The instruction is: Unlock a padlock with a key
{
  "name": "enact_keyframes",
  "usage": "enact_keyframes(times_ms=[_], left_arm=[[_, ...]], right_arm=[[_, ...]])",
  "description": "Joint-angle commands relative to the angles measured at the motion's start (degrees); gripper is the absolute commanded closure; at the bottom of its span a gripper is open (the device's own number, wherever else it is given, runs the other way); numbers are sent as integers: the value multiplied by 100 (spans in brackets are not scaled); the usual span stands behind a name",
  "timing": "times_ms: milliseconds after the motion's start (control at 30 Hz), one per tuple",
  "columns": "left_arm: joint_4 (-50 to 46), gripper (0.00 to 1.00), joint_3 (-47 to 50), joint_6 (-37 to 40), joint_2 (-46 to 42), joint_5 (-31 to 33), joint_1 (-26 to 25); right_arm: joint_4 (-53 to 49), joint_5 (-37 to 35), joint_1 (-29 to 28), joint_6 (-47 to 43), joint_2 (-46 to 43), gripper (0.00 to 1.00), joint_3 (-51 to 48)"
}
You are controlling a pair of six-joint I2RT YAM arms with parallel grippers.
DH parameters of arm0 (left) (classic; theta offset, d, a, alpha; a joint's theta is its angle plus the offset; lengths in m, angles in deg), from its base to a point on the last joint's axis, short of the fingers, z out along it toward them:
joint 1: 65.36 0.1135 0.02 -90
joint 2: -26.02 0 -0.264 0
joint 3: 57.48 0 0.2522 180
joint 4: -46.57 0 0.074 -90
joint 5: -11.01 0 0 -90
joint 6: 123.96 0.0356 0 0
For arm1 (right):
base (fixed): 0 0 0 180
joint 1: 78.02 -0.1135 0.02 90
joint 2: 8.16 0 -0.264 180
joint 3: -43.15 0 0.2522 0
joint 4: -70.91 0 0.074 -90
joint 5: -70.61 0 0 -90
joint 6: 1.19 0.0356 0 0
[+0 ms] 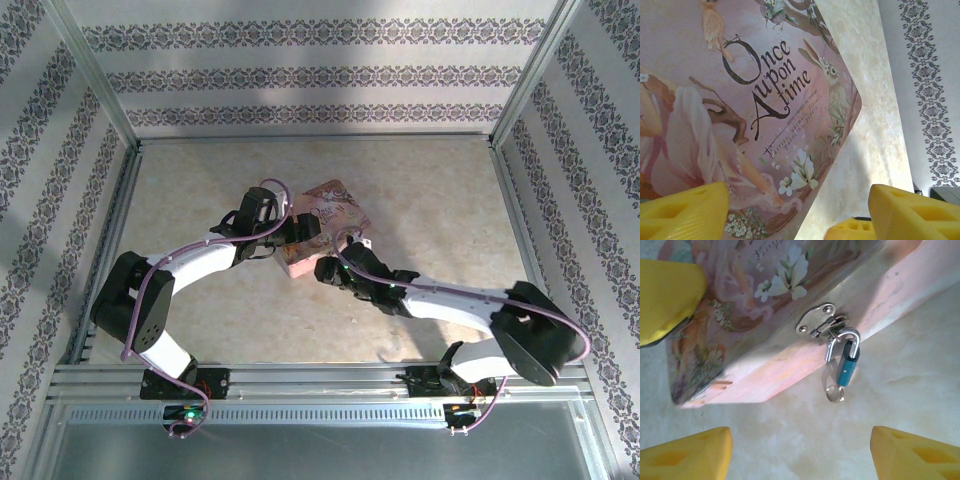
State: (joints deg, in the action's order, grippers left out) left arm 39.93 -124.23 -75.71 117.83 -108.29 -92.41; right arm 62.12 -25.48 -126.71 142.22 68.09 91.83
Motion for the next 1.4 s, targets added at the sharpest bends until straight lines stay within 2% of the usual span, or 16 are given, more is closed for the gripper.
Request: enact_keyframes(times_ms=[0,200,367,633,1367], left_arm=[[-757,26,177,-24,153,-43,-108],[-823,26,162,5,127,-15,-107],[-834,26,159,-6,118,-4,-106],[-918,27,166,9,144,37,-104],[-944,27,210,-8,142,55,-90]], right_arm=[[111,639,370,-985,-470,26,-261],[576,2845,1457,-1799,-913,24,-546],[1164,3593,1977,-2110,-907,21,-839],[1940,3869,2223,-2320,-299,23,-1044],[3592,3868,2239,-2214,1584,37,-549]])
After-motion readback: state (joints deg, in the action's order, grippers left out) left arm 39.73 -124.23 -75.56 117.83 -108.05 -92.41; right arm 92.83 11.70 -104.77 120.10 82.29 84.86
